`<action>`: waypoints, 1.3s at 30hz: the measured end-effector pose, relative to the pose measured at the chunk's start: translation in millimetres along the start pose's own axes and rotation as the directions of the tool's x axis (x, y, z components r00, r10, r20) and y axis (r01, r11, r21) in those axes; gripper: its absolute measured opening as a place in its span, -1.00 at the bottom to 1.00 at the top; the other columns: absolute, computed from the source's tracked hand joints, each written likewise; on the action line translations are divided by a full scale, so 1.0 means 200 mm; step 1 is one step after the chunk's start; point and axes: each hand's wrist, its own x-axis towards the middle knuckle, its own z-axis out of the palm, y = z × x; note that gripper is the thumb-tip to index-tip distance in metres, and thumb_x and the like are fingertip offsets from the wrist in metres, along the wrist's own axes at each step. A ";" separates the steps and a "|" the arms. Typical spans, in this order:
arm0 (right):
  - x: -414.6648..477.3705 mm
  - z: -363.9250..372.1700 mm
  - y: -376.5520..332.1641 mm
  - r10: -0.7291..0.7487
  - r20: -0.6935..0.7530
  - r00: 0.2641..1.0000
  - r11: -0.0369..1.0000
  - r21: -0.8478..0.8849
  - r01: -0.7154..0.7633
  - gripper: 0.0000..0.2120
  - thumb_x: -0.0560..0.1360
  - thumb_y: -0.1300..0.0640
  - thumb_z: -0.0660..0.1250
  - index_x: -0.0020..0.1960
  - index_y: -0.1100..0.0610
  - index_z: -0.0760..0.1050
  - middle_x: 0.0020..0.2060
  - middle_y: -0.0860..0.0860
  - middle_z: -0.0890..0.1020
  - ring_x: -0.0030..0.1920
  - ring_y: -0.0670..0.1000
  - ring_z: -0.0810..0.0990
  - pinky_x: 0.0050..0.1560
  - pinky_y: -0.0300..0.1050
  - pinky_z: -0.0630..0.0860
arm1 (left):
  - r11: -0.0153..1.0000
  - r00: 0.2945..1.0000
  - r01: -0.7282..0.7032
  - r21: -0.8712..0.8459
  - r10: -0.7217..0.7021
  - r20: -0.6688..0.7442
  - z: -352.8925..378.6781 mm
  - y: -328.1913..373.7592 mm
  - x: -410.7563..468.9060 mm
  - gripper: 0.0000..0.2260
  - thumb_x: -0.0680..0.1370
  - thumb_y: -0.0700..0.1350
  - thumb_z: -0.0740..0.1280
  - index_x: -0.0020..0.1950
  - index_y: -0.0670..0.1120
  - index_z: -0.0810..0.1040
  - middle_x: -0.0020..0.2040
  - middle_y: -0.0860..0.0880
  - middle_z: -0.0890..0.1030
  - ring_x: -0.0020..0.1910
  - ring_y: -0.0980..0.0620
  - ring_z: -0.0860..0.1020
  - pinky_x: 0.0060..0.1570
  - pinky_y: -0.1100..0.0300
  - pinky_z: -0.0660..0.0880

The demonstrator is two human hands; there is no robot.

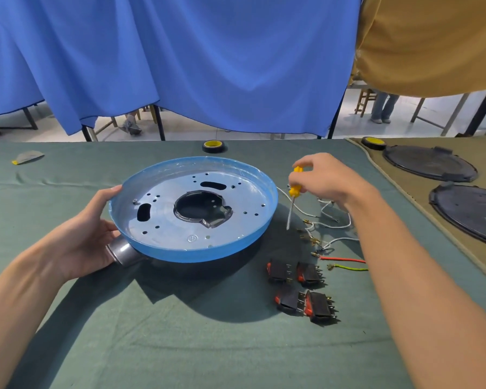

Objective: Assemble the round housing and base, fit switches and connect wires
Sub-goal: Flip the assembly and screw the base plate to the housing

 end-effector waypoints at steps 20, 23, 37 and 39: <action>-0.27 0.35 -0.61 -0.160 -0.119 0.980 0.825 0.530 0.198 -0.80 0.47 0.16 0.35 0.06 0.03 0.41 -0.09 0.14 0.62 -0.22 0.04 0.55 -0.26 -0.05 0.54 | 0.995 0.995 -0.099 -0.020 0.100 0.026 0.06 -0.08 -0.08 -0.36 0.44 0.20 0.39 0.19 -0.37 0.54 0.02 -0.33 0.61 -0.10 -0.21 0.61 -0.02 -0.04 0.64; -0.31 0.44 -0.62 -0.216 -0.274 0.937 0.843 0.431 0.320 -0.77 0.51 0.12 0.34 0.08 -0.05 0.33 -0.07 0.10 0.61 -0.08 0.11 0.61 -0.06 0.14 0.61 | 0.992 0.991 -0.128 -0.014 0.129 0.041 0.06 -0.10 -0.10 -0.34 0.42 0.22 0.42 0.18 -0.36 0.54 0.02 -0.31 0.55 -0.05 -0.20 0.54 -0.01 -0.01 0.63; -0.29 0.61 -0.79 -0.600 -0.469 0.649 0.717 0.047 0.696 -0.67 0.57 0.20 0.27 0.31 0.13 0.32 -0.17 0.01 0.57 -0.17 -0.01 0.56 -0.16 -0.16 0.49 | 0.997 0.988 -0.043 -0.056 0.051 0.147 0.04 -0.08 -0.13 -0.33 0.35 0.21 0.50 0.15 -0.34 0.56 0.03 -0.25 0.60 -0.08 -0.14 0.63 -0.04 0.01 0.66; -0.27 0.63 -0.80 -0.632 -0.438 0.640 0.705 0.019 0.709 -0.66 0.57 0.21 0.28 0.32 0.14 0.32 -0.17 -0.02 0.54 -0.18 -0.06 0.52 -0.19 -0.37 0.41 | 0.997 0.988 -0.043 -0.070 0.052 0.144 0.04 -0.08 -0.13 -0.31 0.32 0.20 0.51 0.16 -0.34 0.56 0.04 -0.26 0.61 -0.10 -0.14 0.65 -0.11 0.05 0.65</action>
